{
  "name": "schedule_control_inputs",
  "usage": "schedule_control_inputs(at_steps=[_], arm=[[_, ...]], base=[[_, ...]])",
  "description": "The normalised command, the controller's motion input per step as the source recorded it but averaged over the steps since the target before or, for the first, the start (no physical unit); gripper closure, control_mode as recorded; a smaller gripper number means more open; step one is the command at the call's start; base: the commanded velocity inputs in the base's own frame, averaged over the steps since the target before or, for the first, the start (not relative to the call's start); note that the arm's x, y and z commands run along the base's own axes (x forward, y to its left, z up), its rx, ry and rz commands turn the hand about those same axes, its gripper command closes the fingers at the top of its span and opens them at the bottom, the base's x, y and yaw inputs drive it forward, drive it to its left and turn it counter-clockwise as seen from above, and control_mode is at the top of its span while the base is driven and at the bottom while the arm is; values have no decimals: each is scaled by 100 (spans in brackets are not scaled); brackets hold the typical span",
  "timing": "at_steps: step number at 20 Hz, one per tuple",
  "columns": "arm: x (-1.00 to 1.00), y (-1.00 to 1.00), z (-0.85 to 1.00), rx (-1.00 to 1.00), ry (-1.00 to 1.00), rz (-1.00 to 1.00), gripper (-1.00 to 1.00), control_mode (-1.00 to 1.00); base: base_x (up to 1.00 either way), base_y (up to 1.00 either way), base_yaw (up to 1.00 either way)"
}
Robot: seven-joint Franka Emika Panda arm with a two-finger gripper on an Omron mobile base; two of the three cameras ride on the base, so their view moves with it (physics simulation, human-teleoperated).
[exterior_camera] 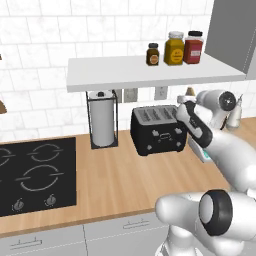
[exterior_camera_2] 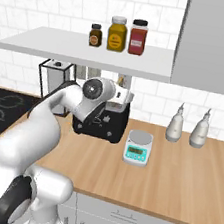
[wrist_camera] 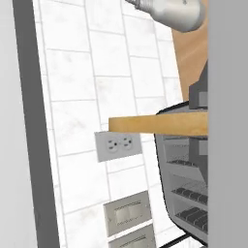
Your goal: Start the toaster. Once the lever pops up, take the bread to the plate on the dining counter.
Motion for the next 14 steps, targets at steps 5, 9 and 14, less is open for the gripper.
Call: schedule_control_inputs(at_steps=[5, 9, 14], arm=[[-76, 8, 0, -1, 14, -2, 100, -100], [-88, 57, 0, -3, 11, 0, 100, -100], [-95, 89, 0, -2, 4, 2, 100, -100]], base=[[0, 0, 0], [0, 0, 0], [0, 0, 0]])
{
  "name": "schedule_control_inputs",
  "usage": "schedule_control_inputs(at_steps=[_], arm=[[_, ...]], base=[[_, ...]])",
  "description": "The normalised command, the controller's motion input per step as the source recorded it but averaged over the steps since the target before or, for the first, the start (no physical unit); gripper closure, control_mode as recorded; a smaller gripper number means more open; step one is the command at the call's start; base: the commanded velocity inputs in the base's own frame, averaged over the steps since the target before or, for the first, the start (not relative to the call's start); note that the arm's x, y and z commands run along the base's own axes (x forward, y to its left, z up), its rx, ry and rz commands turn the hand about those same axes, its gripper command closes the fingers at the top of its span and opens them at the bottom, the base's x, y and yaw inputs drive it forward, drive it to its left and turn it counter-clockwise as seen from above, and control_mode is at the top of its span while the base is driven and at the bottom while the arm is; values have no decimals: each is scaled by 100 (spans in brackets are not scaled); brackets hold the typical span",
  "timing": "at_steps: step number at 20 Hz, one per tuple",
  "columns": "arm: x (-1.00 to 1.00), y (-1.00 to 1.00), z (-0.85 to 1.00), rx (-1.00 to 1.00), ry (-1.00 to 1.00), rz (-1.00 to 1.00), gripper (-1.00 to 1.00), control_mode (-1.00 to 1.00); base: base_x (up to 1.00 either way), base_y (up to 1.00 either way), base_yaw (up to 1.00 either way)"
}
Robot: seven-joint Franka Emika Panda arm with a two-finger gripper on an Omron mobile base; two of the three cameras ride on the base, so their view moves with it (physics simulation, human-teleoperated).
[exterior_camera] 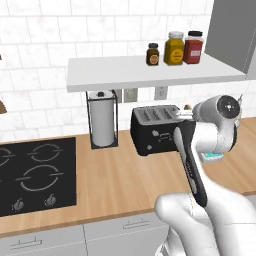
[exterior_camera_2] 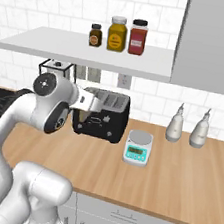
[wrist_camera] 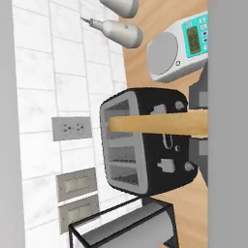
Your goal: Start the toaster. Once the lever pops up, take the bread to the plate on the dining counter.
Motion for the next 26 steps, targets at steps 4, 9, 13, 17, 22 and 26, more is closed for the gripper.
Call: schedule_control_inputs(at_steps=[4, 9, 13, 17, 22, 26], arm=[[-100, 92, 0, -7, -1, 0, 100, -100], [-76, 17, -2, -1, -2, -4, 100, -100], [-8, -9, -16, 0, 0, -6, 100, -100], [-19, 0, -15, 3, 0, 0, 100, -100], [-61, 0, -8, 2, -5, -3, 100, -100], [-11, 0, -1, 0, 0, -1, 100, -100]], base=[[0, 0, 0], [0, 0, 0], [0, 0, 0], [0, 0, 0], [0, 0, 0], [0, 0, 0]])
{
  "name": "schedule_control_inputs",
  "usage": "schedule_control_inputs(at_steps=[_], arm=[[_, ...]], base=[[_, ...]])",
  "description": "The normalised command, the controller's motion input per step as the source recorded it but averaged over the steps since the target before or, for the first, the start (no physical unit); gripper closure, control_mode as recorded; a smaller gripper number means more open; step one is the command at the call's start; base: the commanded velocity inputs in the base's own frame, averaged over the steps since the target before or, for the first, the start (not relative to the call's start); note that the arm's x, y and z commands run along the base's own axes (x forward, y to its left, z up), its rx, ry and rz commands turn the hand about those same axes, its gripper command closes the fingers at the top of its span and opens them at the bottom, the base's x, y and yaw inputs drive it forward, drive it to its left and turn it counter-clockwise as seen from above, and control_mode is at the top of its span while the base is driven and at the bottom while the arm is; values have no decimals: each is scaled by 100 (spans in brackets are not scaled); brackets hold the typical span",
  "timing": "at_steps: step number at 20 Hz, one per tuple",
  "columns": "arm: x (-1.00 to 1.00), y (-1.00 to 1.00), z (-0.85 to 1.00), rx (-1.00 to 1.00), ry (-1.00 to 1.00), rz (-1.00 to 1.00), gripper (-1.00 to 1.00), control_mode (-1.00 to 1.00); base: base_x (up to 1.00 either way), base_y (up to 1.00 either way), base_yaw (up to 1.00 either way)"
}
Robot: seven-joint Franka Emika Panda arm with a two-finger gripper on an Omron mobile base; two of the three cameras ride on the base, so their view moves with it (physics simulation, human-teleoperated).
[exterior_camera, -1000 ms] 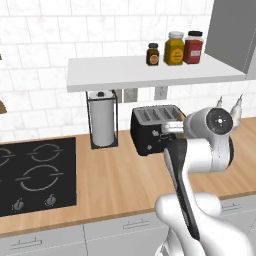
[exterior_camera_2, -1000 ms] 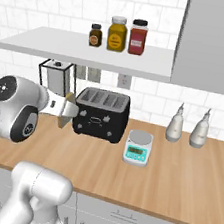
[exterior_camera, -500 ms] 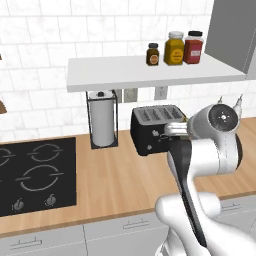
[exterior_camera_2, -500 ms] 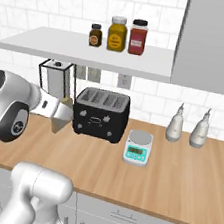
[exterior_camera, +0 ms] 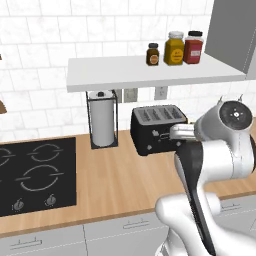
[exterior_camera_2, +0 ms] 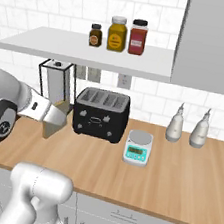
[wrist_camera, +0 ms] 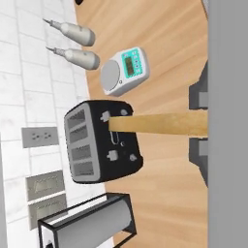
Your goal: Start the toaster. Once the lever pops up, take the bread to the plate on the dining counter.
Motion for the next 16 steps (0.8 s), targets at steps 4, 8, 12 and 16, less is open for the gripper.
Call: schedule_control_inputs(at_steps=[4, 8, 12, 16], arm=[[0, 0, 0, 0, 0, 0, 100, 100], [0, 0, 0, 0, 0, 0, 100, 100], [0, 0, 0, 0, 0, 0, 100, 100], [0, 0, 0, 0, 0, 0, 100, 100]], base=[[-18, -29, -6], [-32, -47, -55], [5, -40, -86], [0, -23, -92]])
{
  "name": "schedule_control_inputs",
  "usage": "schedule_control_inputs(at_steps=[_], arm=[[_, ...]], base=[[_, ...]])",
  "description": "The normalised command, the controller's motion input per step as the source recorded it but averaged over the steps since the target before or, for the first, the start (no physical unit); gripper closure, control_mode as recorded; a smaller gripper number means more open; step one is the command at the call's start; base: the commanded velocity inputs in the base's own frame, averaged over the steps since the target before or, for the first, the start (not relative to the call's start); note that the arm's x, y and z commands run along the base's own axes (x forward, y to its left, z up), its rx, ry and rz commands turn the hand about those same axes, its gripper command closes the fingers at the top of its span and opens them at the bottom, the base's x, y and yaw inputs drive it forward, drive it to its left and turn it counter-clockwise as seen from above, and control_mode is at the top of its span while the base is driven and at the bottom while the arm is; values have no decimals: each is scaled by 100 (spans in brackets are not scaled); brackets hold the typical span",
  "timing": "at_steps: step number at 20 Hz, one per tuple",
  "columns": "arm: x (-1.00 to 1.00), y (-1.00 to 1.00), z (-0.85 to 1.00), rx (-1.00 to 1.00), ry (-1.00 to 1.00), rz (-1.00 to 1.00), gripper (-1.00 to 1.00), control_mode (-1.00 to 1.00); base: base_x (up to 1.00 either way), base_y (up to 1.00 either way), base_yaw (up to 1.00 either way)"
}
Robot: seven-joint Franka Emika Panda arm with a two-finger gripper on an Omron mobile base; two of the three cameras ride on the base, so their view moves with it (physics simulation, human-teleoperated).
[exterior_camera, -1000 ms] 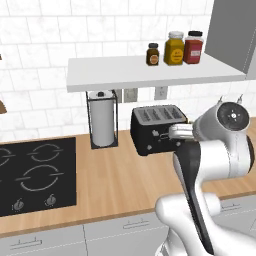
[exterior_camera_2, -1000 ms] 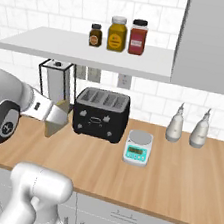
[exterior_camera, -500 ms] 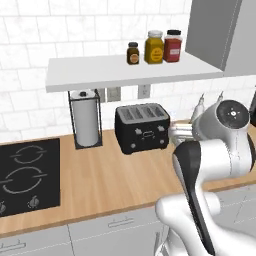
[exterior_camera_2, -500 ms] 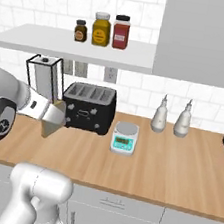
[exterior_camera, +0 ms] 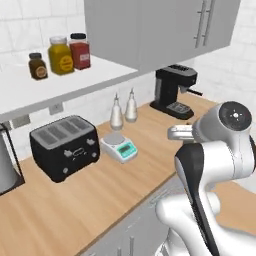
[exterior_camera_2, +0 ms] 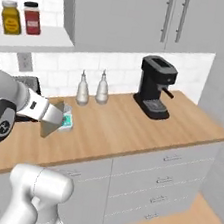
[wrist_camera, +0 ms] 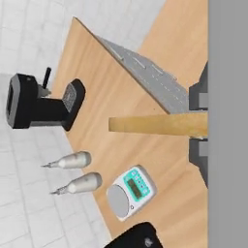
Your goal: Start the toaster. Once the lever pops up, take the bread to the plate on the dining counter.
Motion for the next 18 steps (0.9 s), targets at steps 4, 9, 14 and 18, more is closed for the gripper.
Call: schedule_control_inputs(at_steps=[4, 9, 14, 18], arm=[[0, 0, 0, 0, 0, 0, 100, 100], [0, 0, 0, 0, 0, 0, 100, 100], [0, 0, 0, 0, 0, 0, 100, 100], [0, 0, 0, 0, 0, 0, 100, 100]], base=[[0, -20, -94], [0, -31, -94], [0, -33, -94], [0, -51, -90]])
